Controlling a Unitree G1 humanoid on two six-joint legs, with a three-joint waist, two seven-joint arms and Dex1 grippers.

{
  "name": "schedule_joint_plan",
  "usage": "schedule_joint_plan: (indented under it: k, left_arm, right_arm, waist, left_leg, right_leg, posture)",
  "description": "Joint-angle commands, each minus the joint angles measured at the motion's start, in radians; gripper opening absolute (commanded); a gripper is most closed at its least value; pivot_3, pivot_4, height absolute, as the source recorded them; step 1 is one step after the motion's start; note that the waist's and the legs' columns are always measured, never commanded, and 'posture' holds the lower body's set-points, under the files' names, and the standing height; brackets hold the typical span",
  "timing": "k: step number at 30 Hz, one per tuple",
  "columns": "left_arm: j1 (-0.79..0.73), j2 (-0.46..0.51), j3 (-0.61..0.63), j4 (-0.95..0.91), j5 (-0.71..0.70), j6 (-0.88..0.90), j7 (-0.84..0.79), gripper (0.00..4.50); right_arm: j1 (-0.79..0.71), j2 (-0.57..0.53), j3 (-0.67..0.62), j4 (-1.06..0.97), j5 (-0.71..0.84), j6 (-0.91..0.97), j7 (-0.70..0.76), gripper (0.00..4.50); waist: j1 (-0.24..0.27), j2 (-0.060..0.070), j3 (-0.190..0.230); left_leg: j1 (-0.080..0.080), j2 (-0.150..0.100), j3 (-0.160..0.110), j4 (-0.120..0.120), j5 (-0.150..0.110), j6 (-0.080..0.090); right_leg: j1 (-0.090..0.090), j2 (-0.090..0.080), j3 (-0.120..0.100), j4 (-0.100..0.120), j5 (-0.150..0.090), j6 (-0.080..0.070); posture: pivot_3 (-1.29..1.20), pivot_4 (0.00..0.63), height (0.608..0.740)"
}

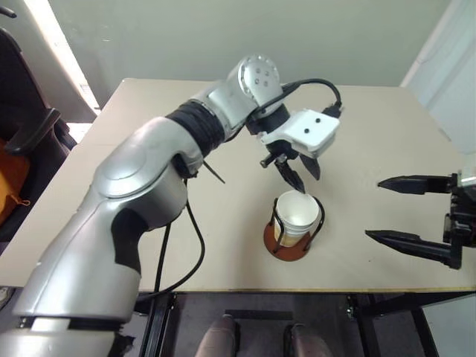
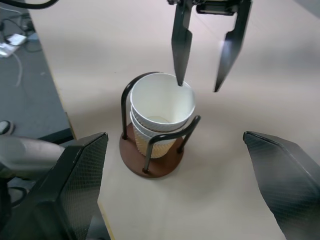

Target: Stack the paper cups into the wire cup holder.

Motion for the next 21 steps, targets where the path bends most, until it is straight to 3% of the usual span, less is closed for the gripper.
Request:
schedule_joint_plan:
  k: [1, 5, 9, 15, 19, 21]
  left_arm:
    - [0.038, 0.107, 0.080, -0.046, -0.004, 0.064, -0.035, 1.98]
    - [0.130, 0.264, 0.158, -0.198, -0.032, 0.184, -0.035, 1.98]
    - [0.310, 0.476, 0.346, -0.478, -0.081, 0.418, -0.035, 1.98]
    - [0.629, 0.731, 0.655, -0.769, -0.119, 0.716, 0.066, 1.98]
    - [0.870, 0.836, 0.872, -0.851, -0.147, 0.842, 0.185, 1.98]
    - [0.967, 0.856, 0.969, -0.858, -0.142, 0.879, 0.232, 1.98]
  right_arm:
    - [-0.023, -0.032, 0.092, 0.084, -0.081, -0.092, 0.039, 4.50]
    - [-0.062, -0.031, 0.201, 0.199, -0.149, -0.181, 0.086, 4.50]
    - [-0.240, -0.009, 0.347, 0.294, -0.136, -0.235, 0.115, 4.50]
    - [-0.268, 0.000, 0.444, 0.379, -0.220, -0.286, 0.176, 4.50]
    - [-0.270, 0.023, 0.464, 0.436, -0.255, -0.304, 0.188, 4.50]
    - [-0.260, 0.031, 0.471, 0.448, -0.269, -0.310, 0.197, 4.50]
  waist:
    - [-0.001, 0.001, -0.001]
    - [-0.012, 0.003, -0.002]
    - [-0.021, 0.004, -0.002]
    - [-0.024, 0.004, -0.002]
    - [-0.030, 0.004, -0.002]
    - [-0.030, 0.004, -0.002]
  left_leg:
    - [0.000, 0.000, 0.000, 0.000, 0.000, 0.000]
    - [0.000, 0.001, 0.000, 0.001, 0.000, 0.000]
    - [0.000, 0.000, 0.001, 0.001, 0.000, -0.001]
    - [0.000, 0.001, -0.001, 0.001, 0.000, -0.001]
    - [0.003, 0.001, -0.001, 0.000, 0.001, -0.002]
    - [0.006, 0.001, -0.001, -0.002, 0.002, -0.004]
  right_leg:
    - [0.000, 0.000, 0.000, 0.000, 0.000, 0.000]
    - [0.000, 0.001, 0.000, 0.000, 0.000, 0.000]
    - [-0.002, 0.003, -0.001, 0.000, 0.000, 0.000]
    - [-0.002, 0.003, -0.001, 0.000, -0.002, -0.003]
    - [-0.001, 0.002, 0.000, 0.003, -0.004, -0.007]
    - [0.000, 0.002, 0.000, 0.005, -0.010, -0.018]
  posture:
    - [0.00, 0.150, 0.740]
    - [0.00, 0.150, 0.740]
    - [0.00, 0.150, 0.740]
    - [0.00, 0.150, 0.740]
    - [0.00, 0.150, 0.740]
    - [0.00, 0.150, 0.740]
